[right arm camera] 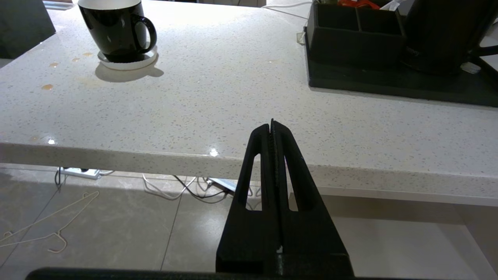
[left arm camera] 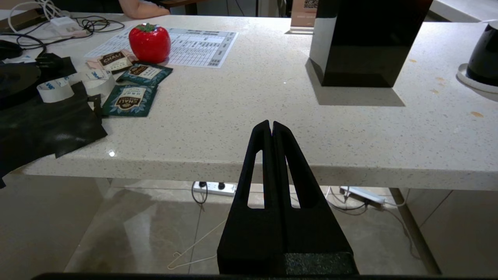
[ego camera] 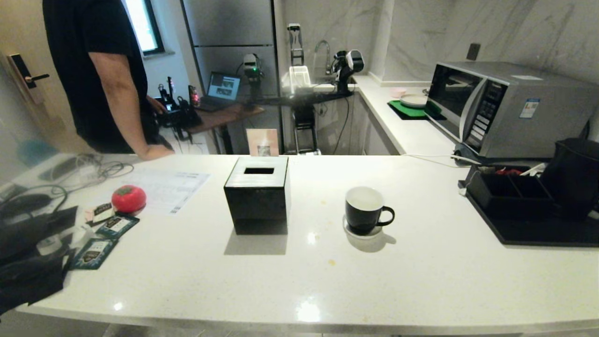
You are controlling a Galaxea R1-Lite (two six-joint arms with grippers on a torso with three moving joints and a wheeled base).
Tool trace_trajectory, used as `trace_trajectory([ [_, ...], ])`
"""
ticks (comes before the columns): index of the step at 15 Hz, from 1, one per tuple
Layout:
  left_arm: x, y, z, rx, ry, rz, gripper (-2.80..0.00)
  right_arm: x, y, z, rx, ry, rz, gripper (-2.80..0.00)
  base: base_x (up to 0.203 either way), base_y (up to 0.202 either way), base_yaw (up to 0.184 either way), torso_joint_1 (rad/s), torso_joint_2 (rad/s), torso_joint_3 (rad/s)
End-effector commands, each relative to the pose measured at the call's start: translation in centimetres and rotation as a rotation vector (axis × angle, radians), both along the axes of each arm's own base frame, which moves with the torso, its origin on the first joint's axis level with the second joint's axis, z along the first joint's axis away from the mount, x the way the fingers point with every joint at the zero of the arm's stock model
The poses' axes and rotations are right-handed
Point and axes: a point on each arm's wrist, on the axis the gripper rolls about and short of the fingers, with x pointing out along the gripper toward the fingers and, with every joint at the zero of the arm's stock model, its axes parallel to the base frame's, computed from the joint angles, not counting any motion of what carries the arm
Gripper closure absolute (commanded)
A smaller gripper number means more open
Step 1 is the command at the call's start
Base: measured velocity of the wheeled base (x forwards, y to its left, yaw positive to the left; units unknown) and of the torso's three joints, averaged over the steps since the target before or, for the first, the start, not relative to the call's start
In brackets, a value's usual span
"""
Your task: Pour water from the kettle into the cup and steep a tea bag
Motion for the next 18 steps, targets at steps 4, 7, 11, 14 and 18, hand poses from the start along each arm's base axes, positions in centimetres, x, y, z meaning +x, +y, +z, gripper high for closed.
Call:
trace_trajectory([
  [4, 0.01, 0.0, 0.02, -0.001, -0.001, 0.001, 0.0, 0.01, 0.0, 0.0, -0.001, 0.001, 0.001, 0.0, 0.0, 0.0, 0.0, 0.0, 0.0, 0.0],
  [7, 0.01, 0.0, 0.01, -0.001, 0.0, -0.001, 0.0, 0.01, 0.0, 0.0, 0.0, 0.001, 0.0, 0.0, 0.0, 0.0, 0.0, 0.0, 0.0, 0.0],
  [11, 0.01, 0.0, 0.02, -0.001, -0.001, -0.001, 0.0, 0.01, 0.0, 0.0, 0.002, 0.001, 0.001, 0.0, 0.0, 0.0, 0.0, 0.0, 0.0, 0.0],
  [14, 0.01, 0.0, 0.02, -0.001, -0.001, -0.001, 0.0, 0.01, 0.0, 0.0, 0.018, 0.001, 0.001, 0.0, 0.0, 0.0, 0.0, 0.0, 0.0, 0.0],
  [18, 0.01, 0.0, 0.02, -0.001, -0.001, -0.001, 0.0, 0.01, 0.0, 0.0, 0.027, 0.001, -0.002, 0.0, 0.0, 0.0, 0.0, 0.0, 0.0, 0.0],
])
